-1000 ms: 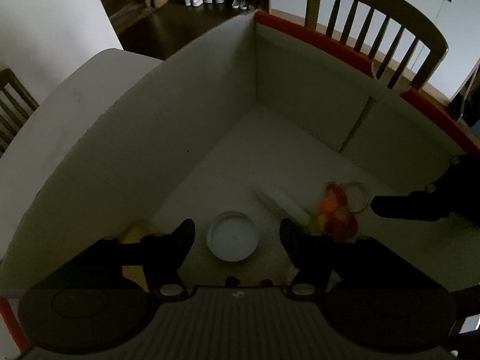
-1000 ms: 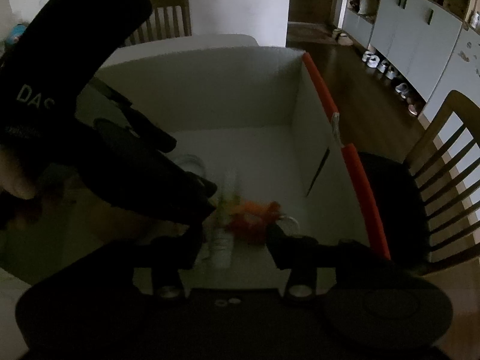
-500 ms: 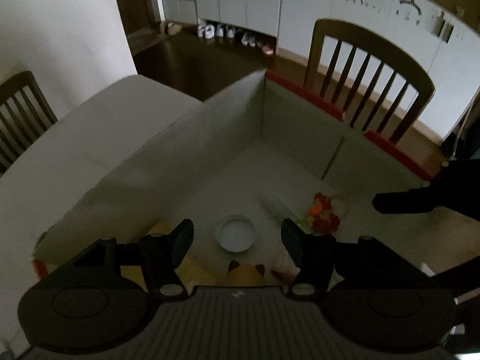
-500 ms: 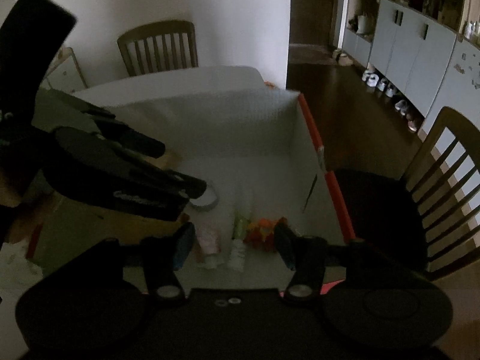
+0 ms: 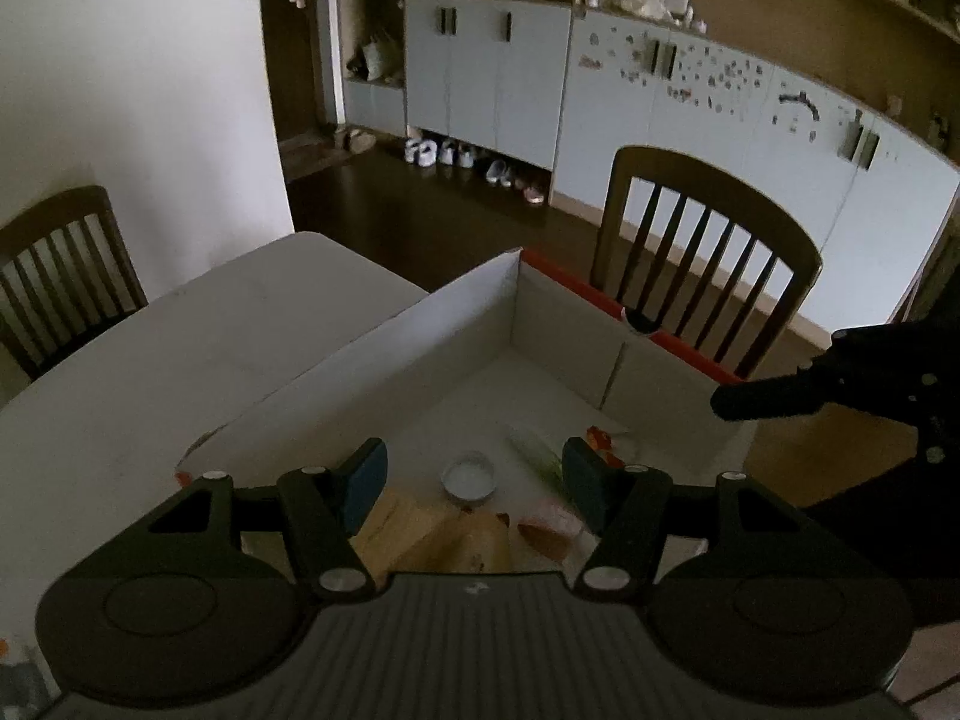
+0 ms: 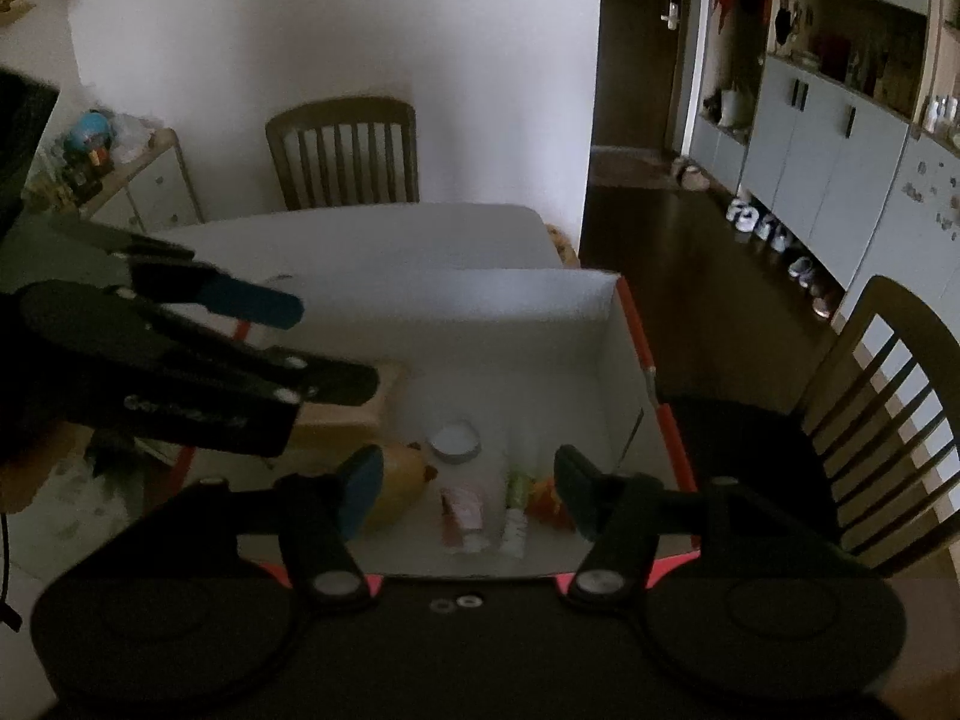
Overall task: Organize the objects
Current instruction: 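Open both tools to release the lid and orange toy in the box, then move both tools back over the cluttered table, then grasp the bagged bread slice with the left tool while the right tool grasps the black packet, then carry the bread slice and black packet with both tools into the red box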
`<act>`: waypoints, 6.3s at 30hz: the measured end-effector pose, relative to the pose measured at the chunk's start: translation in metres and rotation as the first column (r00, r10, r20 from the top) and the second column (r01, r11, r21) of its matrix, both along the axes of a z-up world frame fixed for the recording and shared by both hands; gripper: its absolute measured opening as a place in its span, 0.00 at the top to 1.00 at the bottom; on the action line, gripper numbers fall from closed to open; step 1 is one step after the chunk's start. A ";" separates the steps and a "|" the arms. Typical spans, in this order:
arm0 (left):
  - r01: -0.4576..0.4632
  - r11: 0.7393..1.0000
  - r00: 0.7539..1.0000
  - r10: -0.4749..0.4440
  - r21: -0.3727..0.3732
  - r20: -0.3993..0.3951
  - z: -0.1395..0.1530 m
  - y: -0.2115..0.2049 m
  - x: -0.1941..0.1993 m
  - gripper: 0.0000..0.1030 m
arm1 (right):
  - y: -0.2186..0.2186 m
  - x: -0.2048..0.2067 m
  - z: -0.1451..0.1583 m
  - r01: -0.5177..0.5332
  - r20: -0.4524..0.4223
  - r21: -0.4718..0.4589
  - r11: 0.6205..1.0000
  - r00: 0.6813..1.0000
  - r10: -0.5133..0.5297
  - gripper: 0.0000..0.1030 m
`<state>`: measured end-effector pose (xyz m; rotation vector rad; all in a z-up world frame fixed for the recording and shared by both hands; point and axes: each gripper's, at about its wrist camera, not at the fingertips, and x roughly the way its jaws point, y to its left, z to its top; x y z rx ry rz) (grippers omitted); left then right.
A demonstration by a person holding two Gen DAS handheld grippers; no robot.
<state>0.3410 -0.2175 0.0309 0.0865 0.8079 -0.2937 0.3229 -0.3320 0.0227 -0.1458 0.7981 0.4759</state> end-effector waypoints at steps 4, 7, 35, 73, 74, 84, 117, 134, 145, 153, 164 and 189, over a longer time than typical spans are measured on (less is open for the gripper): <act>-0.012 1.000 1.000 0.012 -0.014 0.023 0.004 0.010 -0.018 0.38 | 0.003 -0.013 0.011 0.007 0.022 0.020 1.000 1.000 -0.008 0.33; -0.027 0.999 0.999 0.028 -0.039 0.034 0.010 0.023 -0.035 0.26 | 0.007 -0.022 0.017 0.012 0.039 0.037 0.999 0.999 -0.013 0.29; -0.147 0.979 0.989 0.150 -0.145 0.010 -0.020 0.156 -0.166 0.01 | 0.109 -0.097 0.005 0.035 -0.003 0.081 0.996 0.999 -0.035 0.14; -0.132 0.991 0.991 0.132 0.034 -0.009 -0.137 0.273 -0.170 0.00 | 0.274 -0.078 -0.079 -0.131 -0.163 -0.057 0.990 0.979 0.120 0.15; -0.132 0.991 0.991 0.132 0.034 -0.008 -0.139 0.274 -0.168 0.00 | 0.276 -0.076 -0.081 -0.130 -0.167 -0.057 0.990 0.979 0.119 0.15; -0.116 0.993 0.993 0.117 0.027 -0.009 -0.154 0.278 -0.154 0.01 | 0.298 -0.053 -0.102 -0.117 -0.231 -0.030 0.993 0.967 0.107 0.16; -0.122 0.992 0.992 0.123 0.037 -0.021 -0.146 0.270 -0.167 0.50 | 0.302 -0.061 -0.104 -0.111 -0.282 -0.017 0.994 0.954 0.102 0.55; -0.132 0.990 0.991 0.131 -0.049 -0.010 -0.097 0.250 -0.205 0.51 | 0.233 -0.104 -0.049 -0.055 -0.218 0.070 0.996 0.974 0.069 0.55; -0.031 0.999 0.995 0.033 -0.026 0.095 -0.047 0.195 -0.210 0.51 | 0.177 -0.114 -0.012 0.015 -0.142 0.113 0.994 0.990 0.001 0.55; 0.009 1.000 0.990 -0.006 -0.019 0.144 -0.020 0.154 -0.196 0.51 | 0.133 -0.106 0.004 0.073 -0.090 0.122 0.990 0.994 -0.062 0.55; 0.061 0.998 0.982 -0.060 0.000 0.180 -0.006 0.085 -0.164 0.51 | 0.070 -0.085 0.013 0.171 0.018 0.083 0.982 0.985 -0.173 0.55; 0.076 0.994 0.986 -0.088 0.084 0.144 -0.014 -0.004 -0.031 0.51 | -0.015 -0.001 -0.019 0.287 0.033 -0.003 0.958 0.958 -0.286 0.55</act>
